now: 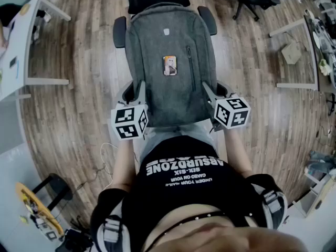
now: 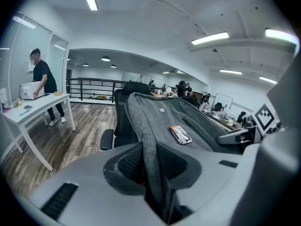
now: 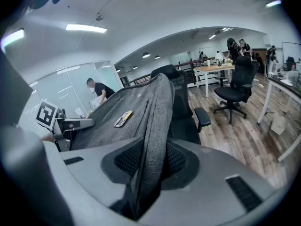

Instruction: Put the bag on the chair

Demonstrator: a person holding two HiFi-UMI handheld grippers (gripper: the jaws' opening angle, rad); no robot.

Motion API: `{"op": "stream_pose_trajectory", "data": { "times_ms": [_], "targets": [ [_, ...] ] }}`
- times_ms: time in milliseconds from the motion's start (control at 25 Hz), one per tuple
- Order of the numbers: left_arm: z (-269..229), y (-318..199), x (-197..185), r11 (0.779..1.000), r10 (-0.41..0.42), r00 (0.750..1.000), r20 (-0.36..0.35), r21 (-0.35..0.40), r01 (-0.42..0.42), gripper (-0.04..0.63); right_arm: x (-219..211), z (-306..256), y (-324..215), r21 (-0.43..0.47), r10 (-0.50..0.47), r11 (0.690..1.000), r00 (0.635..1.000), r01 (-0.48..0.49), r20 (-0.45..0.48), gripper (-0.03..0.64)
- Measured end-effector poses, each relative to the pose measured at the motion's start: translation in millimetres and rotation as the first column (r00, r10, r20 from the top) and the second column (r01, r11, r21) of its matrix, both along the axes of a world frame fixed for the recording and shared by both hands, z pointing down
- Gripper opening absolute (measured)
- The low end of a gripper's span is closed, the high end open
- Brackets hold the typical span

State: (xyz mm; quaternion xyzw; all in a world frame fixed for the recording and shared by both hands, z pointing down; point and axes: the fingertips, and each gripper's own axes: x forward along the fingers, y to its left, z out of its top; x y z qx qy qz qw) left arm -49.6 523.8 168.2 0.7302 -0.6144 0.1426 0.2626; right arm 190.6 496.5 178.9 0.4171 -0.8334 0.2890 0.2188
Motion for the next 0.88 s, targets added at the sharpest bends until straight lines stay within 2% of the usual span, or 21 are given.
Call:
{"op": "stream_pose_trajectory", "data": {
  "times_ms": [240,640,880],
  "targets": [
    [0,-42,-4,1.0,-0.007,1.0,0.01,-0.006,0.007,0.095,-4,1,-43,-0.005,-0.007,1.0,1.0,0.007,0.001,0.11],
    [-7,-151,-8,0.999,-0.039,0.999,0.03,-0.004,0.039,0.095,-8,-3,-159,-0.005,-0.035,0.999,0.999,0.035,0.017,0.11],
    [1,-203,-1,0.997,-0.063,0.997,0.051,-0.033,0.064,0.095,-3,6,-216,-0.037,-0.048,0.998,0.998,0.049,0.028,0.11]
  ]
}}
